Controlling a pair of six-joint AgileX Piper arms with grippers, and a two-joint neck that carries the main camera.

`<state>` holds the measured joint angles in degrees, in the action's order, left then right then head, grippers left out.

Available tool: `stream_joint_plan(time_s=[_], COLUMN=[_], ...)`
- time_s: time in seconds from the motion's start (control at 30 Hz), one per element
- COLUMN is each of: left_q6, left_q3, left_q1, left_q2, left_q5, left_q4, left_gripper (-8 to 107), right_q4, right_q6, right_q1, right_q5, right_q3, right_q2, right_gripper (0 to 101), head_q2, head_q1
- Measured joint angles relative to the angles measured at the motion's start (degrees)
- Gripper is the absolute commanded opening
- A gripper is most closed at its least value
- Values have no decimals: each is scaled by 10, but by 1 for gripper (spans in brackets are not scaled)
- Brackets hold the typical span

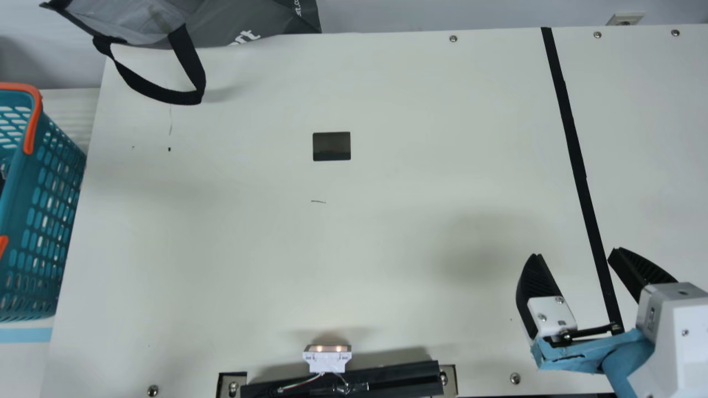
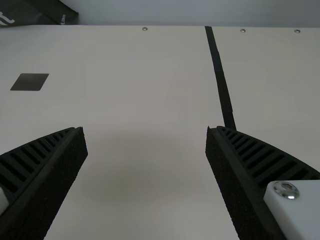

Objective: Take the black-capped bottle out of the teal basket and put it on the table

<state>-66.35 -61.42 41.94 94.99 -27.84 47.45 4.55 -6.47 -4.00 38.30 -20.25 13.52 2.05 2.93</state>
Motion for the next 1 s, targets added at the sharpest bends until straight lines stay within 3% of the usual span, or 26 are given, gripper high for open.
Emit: stream_joint_plan(time_s=[1.0], left_q6=[63], left_q3=[-22], left_q1=[-32], left_q2=[-153], left_q5=[-76], left_q4=[-36], left_gripper=[24], right_q4=[0], right_q6=[0], right_q1=[0], right_q5=[0], right_q3=[0], right_q2=[0], right_gripper=[91], head_q2=[-3], head_q1=[0])
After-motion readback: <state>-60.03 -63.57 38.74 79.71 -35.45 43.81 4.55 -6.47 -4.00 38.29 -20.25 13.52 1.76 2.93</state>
